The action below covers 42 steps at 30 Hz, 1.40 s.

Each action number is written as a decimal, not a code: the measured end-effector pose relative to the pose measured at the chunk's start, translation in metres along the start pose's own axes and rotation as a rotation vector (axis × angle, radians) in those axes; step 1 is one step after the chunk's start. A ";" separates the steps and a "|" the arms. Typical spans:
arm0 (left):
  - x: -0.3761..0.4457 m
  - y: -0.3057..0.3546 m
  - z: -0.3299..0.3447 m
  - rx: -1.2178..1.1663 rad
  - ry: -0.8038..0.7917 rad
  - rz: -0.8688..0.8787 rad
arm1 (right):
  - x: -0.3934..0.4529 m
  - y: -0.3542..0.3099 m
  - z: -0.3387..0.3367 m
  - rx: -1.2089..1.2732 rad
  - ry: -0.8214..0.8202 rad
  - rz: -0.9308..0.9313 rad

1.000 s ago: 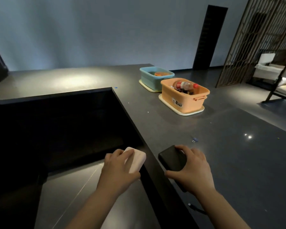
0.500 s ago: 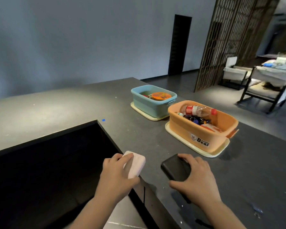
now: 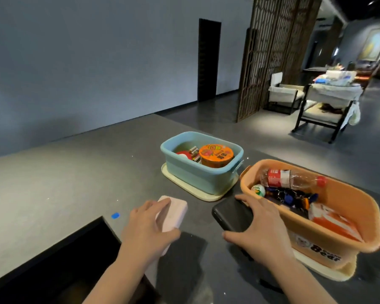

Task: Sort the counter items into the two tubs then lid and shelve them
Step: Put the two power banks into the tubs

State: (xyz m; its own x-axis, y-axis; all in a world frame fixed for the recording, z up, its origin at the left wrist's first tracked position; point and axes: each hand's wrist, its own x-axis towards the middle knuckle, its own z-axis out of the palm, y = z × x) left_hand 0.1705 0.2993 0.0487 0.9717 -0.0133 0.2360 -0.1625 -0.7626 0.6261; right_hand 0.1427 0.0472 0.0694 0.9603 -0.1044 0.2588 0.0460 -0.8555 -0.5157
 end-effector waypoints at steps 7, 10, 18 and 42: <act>0.151 -0.039 -0.009 -0.055 0.012 0.176 | 0.089 -0.029 0.042 -0.017 0.118 0.105; 0.218 -0.052 -0.013 -0.095 -0.030 0.260 | 0.129 -0.047 0.062 -0.038 0.167 0.183; 0.345 -0.072 -0.014 -0.137 -0.117 0.350 | 0.231 -0.079 0.075 -0.046 0.233 0.271; 0.415 -0.099 0.024 -0.198 -0.163 0.345 | 0.359 -0.067 0.203 -0.236 -0.374 0.054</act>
State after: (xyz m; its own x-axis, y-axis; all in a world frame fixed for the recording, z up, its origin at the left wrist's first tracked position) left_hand 0.5938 0.3539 0.0667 0.8664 -0.3599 0.3461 -0.4971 -0.5567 0.6656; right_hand 0.5407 0.1703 0.0311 0.9951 0.0010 -0.0992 -0.0298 -0.9508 -0.3084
